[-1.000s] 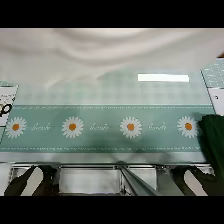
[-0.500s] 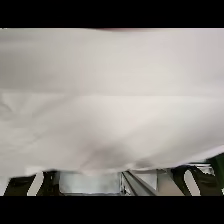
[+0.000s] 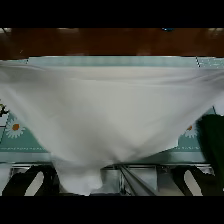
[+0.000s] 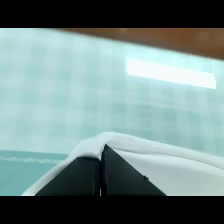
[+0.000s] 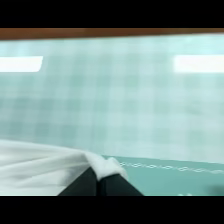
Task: Fold the shirts.
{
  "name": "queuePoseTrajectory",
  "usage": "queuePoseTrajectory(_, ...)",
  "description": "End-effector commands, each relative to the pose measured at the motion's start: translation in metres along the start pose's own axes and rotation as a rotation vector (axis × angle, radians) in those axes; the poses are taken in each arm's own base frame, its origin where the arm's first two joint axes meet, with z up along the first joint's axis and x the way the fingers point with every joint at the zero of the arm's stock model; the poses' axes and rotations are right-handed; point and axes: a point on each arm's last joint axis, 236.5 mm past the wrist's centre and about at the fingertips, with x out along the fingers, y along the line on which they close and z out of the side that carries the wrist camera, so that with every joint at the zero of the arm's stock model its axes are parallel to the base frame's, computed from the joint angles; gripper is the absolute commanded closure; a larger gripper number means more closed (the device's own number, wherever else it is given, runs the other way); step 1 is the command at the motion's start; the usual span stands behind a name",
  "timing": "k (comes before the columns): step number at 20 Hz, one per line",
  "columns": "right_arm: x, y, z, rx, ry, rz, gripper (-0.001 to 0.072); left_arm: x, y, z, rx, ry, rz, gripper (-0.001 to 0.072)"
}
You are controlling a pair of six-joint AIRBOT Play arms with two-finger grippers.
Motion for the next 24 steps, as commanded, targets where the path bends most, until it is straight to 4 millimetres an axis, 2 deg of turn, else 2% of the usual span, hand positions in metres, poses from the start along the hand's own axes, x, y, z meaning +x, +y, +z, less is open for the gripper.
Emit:
queuePoseTrajectory(1,0.109,-0.028,0.002,0.063,0.110,0.085,0.0681,0.122,0.021,-0.019,-0.164,0.122,-0.041,0.0694)
queuePoseTrajectory(3,0.183,-0.058,0.007,0.142,0.125,0.094,0.0681,0.183,0.041,-0.020,-0.217,0.171,-0.017,0.0694)
queuePoseTrajectory(5,0.256,-0.079,0.003,0.226,0.170,0.132,0.0681,0.242,0.054,-0.023,-0.273,0.228,-0.015,0.0694)
queuePoseTrajectory(6,0.285,-0.088,0.003,0.260,0.184,0.147,0.0681,0.267,0.060,-0.023,-0.289,0.244,-0.012,0.0694)
queuePoseTrajectory(8,0.337,-0.104,0.004,0.306,0.213,0.171,0.0681,0.311,0.073,-0.020,-0.321,0.267,0.000,0.0694)
queuePoseTrajectory(9,0.358,-0.111,0.003,0.320,0.226,0.177,0.0681,0.327,0.077,-0.019,-0.355,0.275,0.006,0.0694)
queuePoseTrajectory(11,0.389,-0.120,0.000,0.346,0.250,0.184,0.0681,0.352,0.082,-0.020,-0.409,0.286,0.014,0.0694)
queuePoseTrajectory(14,0.412,-0.126,-0.008,0.361,0.272,0.187,0.0681,0.368,0.079,-0.027,-0.402,0.314,0.008,0.0694)
queuePoseTrajectory(18,0.414,-0.122,-0.021,0.352,0.321,0.194,0.0681,0.364,0.072,-0.039,-0.412,0.372,-0.006,0.0693)
queuePoseTrajectory(21,0.397,-0.120,-0.032,0.361,0.395,0.230,0.0680,0.338,0.069,-0.048,-0.361,0.454,-0.004,0.0694)
queuePoseTrajectory(24,0.370,-0.124,-0.063,0.365,0.546,0.269,0.0681,0.302,0.072,-0.072,-0.232,0.533,0.014,0.0694)
